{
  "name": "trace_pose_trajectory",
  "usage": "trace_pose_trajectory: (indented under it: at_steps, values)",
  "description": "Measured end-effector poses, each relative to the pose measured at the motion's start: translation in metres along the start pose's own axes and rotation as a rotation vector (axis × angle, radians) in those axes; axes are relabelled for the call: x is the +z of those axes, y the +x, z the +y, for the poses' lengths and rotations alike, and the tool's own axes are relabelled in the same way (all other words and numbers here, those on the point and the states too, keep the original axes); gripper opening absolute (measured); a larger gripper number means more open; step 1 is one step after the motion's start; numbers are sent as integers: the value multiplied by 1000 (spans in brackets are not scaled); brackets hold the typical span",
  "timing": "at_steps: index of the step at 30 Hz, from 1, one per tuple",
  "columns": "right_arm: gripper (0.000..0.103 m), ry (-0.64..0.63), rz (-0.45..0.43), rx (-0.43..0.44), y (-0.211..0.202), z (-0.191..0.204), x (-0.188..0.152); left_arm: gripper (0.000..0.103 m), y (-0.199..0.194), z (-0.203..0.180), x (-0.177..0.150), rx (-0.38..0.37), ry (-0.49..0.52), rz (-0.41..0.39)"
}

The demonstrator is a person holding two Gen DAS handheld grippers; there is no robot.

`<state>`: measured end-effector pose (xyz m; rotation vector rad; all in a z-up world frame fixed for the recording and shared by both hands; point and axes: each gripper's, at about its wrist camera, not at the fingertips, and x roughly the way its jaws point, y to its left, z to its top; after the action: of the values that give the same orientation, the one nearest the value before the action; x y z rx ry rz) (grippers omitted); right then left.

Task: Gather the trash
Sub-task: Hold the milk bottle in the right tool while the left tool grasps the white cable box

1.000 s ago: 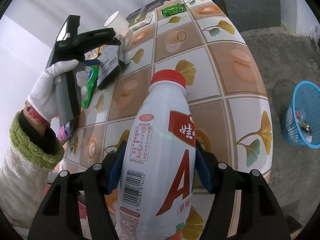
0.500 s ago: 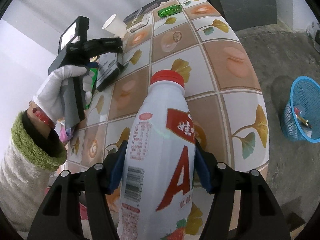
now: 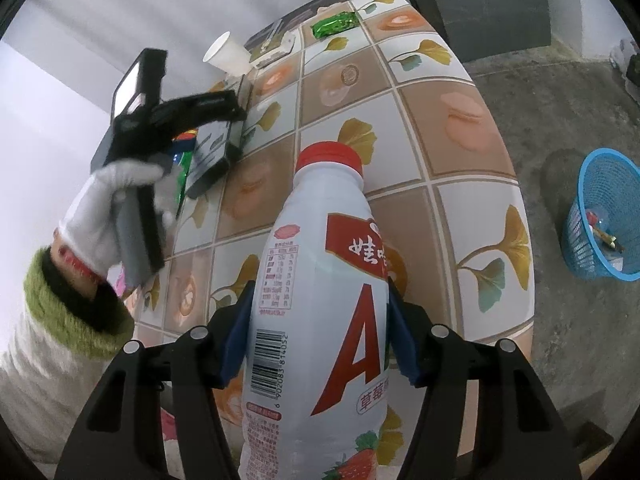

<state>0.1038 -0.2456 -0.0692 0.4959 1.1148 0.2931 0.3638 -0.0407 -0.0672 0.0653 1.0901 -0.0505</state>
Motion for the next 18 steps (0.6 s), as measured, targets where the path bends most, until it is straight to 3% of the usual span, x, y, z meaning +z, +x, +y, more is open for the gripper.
trace_pose_trajectory:
  at_steps: [4, 9, 13, 18]
  values:
    - [59, 14, -6, 0, -5, -5, -3, 83, -21, -7, -33, -90, 53, 7]
    - [59, 45, -6, 23, -10, -13, -8, 83, -57, -4, -87, -258, 89, 28]
    - [59, 51, 2, 31, -12, -14, -12, 83, -85, 3, -128, -309, 130, 32]
    - [59, 53, 15, 44, -11, -13, -19, 83, -105, 17, -167, -379, 103, 66]
